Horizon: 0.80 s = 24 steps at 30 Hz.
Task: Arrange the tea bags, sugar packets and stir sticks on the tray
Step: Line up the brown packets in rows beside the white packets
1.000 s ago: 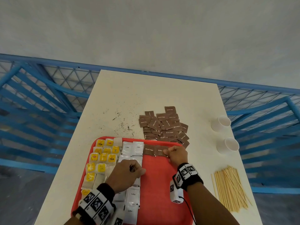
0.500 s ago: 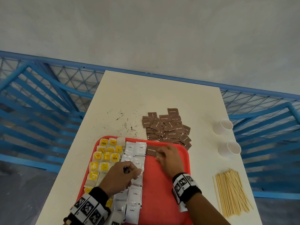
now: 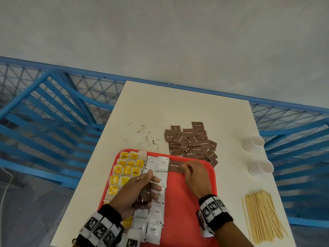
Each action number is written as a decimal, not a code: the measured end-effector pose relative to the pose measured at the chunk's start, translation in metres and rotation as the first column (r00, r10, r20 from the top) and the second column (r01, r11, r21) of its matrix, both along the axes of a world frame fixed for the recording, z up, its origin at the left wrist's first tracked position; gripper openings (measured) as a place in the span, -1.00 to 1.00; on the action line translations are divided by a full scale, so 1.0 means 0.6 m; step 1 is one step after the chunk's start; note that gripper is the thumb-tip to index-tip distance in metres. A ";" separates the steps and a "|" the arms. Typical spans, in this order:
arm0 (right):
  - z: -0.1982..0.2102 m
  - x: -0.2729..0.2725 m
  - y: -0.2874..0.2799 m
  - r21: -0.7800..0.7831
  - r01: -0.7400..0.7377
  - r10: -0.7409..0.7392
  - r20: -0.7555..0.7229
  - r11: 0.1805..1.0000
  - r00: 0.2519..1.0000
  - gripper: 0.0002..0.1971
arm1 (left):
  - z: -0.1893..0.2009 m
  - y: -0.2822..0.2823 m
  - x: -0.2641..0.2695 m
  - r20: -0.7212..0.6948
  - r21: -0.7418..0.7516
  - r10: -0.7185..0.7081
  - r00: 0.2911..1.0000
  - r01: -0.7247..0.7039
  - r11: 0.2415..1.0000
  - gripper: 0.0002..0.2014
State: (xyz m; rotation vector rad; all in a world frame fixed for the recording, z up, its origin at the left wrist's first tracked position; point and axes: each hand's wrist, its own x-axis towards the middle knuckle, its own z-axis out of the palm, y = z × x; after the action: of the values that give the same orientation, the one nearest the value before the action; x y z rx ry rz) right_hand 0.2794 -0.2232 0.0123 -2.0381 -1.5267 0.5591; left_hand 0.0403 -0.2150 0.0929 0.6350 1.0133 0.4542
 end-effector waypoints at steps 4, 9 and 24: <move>0.094 -0.005 -0.051 0.153 0.167 -0.162 -0.045 0.974 0.986 -0.62 | 0.020 -0.001 0.007 0.293 -0.244 0.126 0.948 -0.054 0.968 -0.39; 0.187 -0.066 -0.119 0.127 -0.154 0.174 -0.164 0.980 0.971 -0.75 | 0.027 -0.009 0.036 0.359 -0.249 -0.002 0.933 0.098 0.964 -0.28; 0.220 -0.060 -0.140 -0.134 -0.151 0.090 -0.380 0.979 0.921 -0.78 | 0.040 -0.042 0.049 -0.117 0.409 -0.352 0.929 0.368 0.835 -0.71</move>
State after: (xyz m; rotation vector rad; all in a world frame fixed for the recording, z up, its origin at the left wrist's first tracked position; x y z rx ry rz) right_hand 0.2436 -0.3069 0.1443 -1.8223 -1.4172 1.0841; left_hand 0.0699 -0.2400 0.1169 1.2101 0.8040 0.3281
